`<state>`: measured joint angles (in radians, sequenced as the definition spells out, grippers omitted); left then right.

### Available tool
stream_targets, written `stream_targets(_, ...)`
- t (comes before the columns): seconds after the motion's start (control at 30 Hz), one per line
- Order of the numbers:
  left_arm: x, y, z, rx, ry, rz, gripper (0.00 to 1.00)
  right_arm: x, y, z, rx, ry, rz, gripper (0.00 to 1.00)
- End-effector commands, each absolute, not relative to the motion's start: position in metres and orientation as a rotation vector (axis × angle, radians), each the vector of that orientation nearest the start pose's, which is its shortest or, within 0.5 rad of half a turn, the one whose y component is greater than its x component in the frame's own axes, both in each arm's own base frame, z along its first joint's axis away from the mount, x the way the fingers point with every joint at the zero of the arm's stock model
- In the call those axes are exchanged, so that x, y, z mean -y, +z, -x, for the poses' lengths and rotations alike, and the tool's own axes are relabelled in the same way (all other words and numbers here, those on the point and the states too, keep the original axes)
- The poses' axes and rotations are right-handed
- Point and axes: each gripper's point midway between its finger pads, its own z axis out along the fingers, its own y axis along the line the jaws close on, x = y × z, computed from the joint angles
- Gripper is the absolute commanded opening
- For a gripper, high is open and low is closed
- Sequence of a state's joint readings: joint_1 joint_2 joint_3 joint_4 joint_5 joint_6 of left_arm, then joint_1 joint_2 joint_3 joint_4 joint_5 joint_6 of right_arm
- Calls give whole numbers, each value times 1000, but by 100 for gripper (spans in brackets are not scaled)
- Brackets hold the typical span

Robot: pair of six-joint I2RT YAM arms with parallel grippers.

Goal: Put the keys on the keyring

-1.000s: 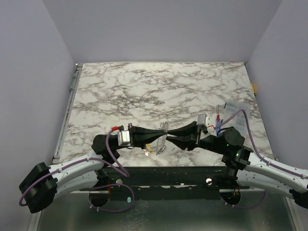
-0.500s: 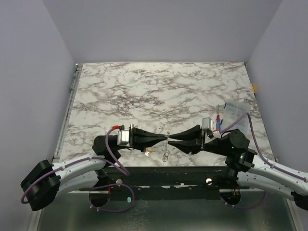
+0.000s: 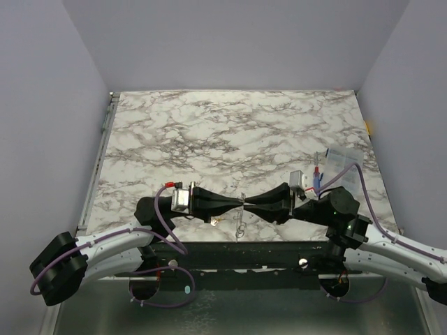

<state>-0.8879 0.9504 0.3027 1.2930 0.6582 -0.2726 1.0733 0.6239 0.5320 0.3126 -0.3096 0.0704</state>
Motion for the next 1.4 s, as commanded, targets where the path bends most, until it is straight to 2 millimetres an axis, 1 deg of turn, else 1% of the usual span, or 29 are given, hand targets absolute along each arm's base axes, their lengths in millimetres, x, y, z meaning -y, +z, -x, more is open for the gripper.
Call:
stream_targets(0.0,294,327,-81,-674,-1363,-937,0,-294,326,-88,-1092,1185,956,26)
stream_targets(0.3,297,321,-80,-690,-1377,-953,0,-295,332,-87,-1071,1187,960,26)
stream_targets(0.5,301,316,-77,-698,-1401,-983,0,-300,323,-85,-1094,1185,1011,25)
stream_targets(0.6,301,314,-77,-708,-1402,-992,0,-299,319,-86,-1117,1166,1030,24)
stream_targets(0.73,303,309,-79,-732,-1379,-1010,0,-293,323,-85,-1110,1152,1024,23)
stream_targets(0.87,303,306,-83,-749,-1352,-1009,0,-288,325,-86,-1120,1136,1018,24)
stream_targets(1.17,305,303,-83,-758,-1353,-1025,0,-291,318,-86,-1149,1134,1046,24)
stream_targets(1.37,308,294,-86,-794,-1335,-1056,0,-289,316,-86,-1168,1129,1051,23)
